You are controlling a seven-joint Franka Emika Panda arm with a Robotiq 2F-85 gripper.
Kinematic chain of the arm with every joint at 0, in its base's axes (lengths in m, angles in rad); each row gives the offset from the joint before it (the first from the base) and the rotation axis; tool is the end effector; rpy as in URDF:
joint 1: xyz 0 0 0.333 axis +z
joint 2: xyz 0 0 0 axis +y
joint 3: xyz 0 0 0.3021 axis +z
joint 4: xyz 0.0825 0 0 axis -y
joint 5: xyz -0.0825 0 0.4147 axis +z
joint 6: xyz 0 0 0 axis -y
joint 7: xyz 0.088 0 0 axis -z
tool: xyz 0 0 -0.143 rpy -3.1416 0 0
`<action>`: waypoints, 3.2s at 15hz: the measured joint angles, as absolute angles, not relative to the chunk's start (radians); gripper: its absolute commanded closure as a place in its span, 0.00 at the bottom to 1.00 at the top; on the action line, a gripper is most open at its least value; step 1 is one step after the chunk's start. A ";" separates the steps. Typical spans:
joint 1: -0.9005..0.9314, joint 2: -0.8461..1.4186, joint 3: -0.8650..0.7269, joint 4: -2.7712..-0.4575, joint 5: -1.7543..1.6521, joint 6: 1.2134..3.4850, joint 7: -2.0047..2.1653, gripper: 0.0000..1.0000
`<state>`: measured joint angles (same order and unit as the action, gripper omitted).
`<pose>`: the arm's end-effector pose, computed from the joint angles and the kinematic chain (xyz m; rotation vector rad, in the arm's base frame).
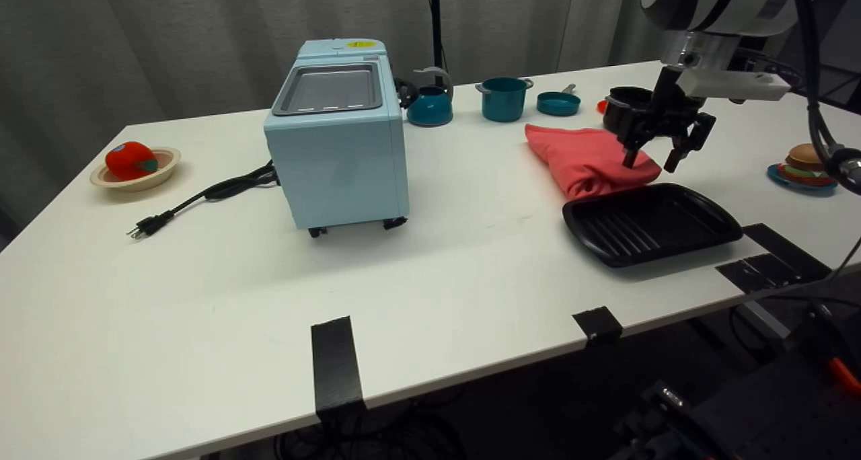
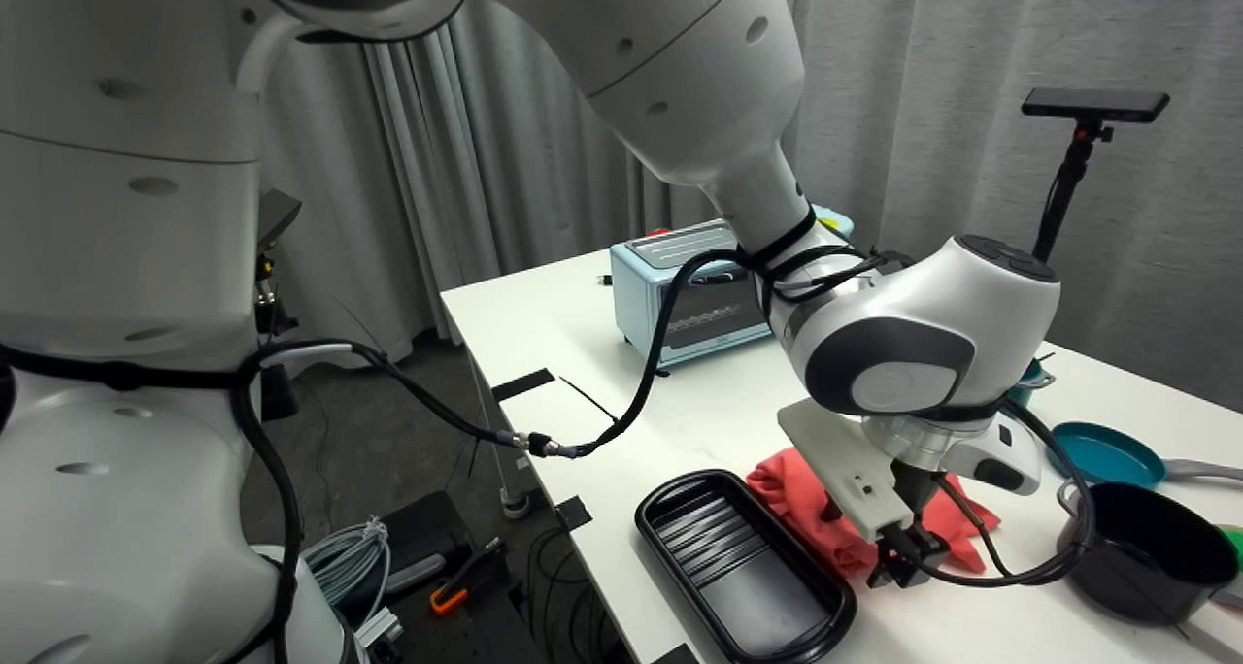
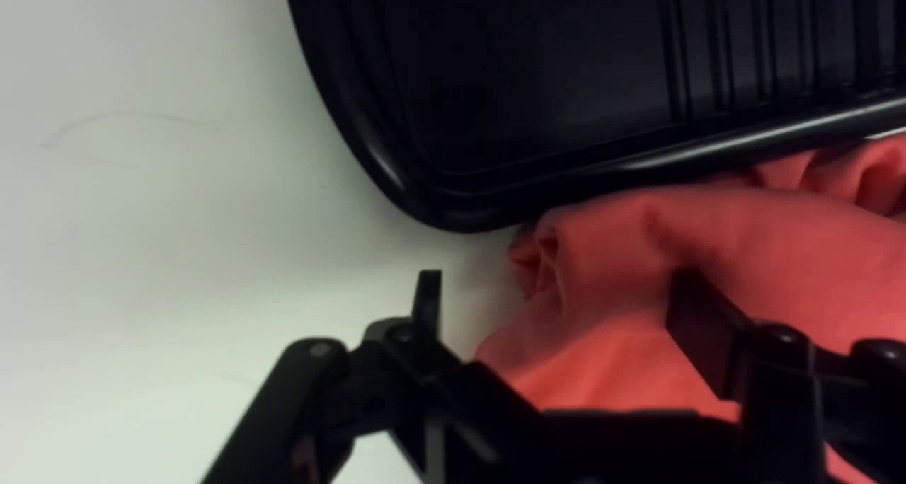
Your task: Unfold the towel
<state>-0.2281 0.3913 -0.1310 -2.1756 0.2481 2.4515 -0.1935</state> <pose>0.5230 -0.1954 0.1274 -2.9688 0.5383 0.1157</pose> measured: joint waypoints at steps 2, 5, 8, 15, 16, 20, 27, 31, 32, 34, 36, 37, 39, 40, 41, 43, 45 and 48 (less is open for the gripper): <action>-0.228 0.406 -0.123 -2.172 0.255 2.460 -0.193 0.64; -0.229 0.413 -0.113 -2.167 0.261 2.461 -0.193 0.86; -0.229 0.413 -0.108 -2.164 0.262 2.461 -0.193 1.00; -0.214 0.356 -0.052 -2.168 0.257 2.530 -0.210 0.99; -0.204 0.339 -0.035 -2.174 0.252 2.559 -0.216 0.99; -0.155 0.276 0.039 -2.211 0.248 2.673 -0.261 0.99; -0.133 0.240 0.210 -2.263 0.317 2.829 -0.459 0.99; -0.147 0.245 0.293 -2.262 0.430 2.803 -0.602 0.68; -0.150 0.246 0.303 -2.259 0.457 2.775 -0.628 0.67; -0.151 0.248 0.305 -2.248 0.494 2.704 -0.661 0.56; -0.151 0.248 0.296 -2.238 0.500 2.646 -0.666 0.41; -0.151 0.248 0.287 -2.234 0.500 2.623 -0.666 0.34; -0.151 0.248 0.265 -2.222 0.500 2.581 -0.666 0.19; -0.151 0.248 0.250 -2.215 0.500 2.564 -0.665 0.10; -0.151 0.249 0.233 -2.207 0.500 2.551 -0.663 0.04; -0.151 0.253 0.196 -2.190 0.500 2.547 -0.655 0.00; -0.151 0.266 0.156 -2.169 0.499 2.549 -0.625 0.00; -0.152 0.314 0.099 -2.127 0.475 2.561 -0.537 0.00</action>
<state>-0.1517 0.3135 0.0989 -2.1265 0.4755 2.5608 -0.5371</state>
